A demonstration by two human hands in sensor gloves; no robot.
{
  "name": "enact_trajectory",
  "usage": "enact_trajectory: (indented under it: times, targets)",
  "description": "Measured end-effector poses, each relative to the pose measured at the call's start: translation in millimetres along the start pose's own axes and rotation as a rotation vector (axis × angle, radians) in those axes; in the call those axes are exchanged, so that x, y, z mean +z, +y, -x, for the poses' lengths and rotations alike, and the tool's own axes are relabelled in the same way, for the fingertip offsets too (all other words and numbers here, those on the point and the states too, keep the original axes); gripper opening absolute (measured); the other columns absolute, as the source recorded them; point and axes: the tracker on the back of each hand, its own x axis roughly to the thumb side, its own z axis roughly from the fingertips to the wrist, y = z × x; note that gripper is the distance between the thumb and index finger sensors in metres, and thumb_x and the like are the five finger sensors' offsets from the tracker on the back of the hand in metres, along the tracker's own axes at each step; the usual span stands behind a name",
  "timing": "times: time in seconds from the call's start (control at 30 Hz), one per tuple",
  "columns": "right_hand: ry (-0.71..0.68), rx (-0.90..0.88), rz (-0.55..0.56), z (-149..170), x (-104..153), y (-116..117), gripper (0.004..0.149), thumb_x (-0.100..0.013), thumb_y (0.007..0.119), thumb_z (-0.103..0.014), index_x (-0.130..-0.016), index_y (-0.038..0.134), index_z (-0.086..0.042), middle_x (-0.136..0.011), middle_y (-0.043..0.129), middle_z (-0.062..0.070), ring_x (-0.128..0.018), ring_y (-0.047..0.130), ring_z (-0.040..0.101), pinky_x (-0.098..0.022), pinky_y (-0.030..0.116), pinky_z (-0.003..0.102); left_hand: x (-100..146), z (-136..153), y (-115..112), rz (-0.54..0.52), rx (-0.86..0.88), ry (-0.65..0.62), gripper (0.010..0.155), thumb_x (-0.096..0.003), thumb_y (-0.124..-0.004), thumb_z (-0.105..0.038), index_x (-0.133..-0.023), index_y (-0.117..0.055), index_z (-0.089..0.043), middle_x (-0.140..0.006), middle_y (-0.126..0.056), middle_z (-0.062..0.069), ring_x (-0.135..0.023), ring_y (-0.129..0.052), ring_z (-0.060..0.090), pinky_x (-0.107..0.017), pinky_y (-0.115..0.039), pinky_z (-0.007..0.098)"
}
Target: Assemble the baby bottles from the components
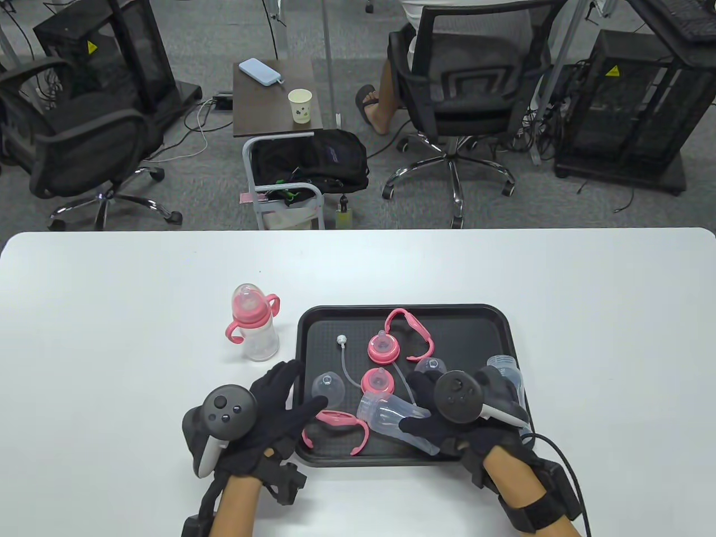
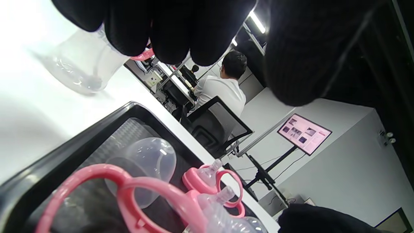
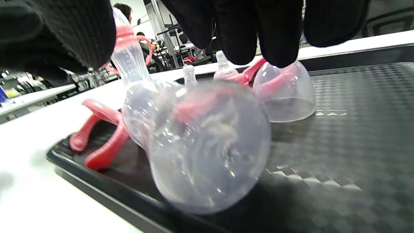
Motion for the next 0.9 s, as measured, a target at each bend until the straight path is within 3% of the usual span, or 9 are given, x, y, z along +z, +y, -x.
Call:
enact_trajectory:
  times: [0.6,0.9]
  targets:
    - [0.062,0.070,-0.139,-1,-6,25,0.099,-0.050,0.078,-0.068,-0.116,0.039,-0.005,-0.113,0.059,0.030,-0.092,0.074,0.056,-0.055,0.070,0.068,-4,6,-9,0.054,-0.018,0.044,0.085,-0.0444,-0.086,-0.070,-0.114,-0.066,-0.026,-0.116,-0.068,0.012,-0.103,-0.070,0.047,-0.071,-0.060,0.061]
    - [0.084,0.107,-0.165,-4,-8,35,0.098,-0.050,0.082,-0.064,-0.114,0.039,-0.004,-0.111,0.062,0.028,-0.086,0.080,0.054,-0.050,0.076,0.062,-4,9,-8,0.060,-0.009,0.064,0.085,-0.0443,-0.085,-0.070,-0.114,-0.066,-0.026,-0.116,-0.068,0.012,-0.103,-0.070,0.047,-0.071,-0.060,0.061]
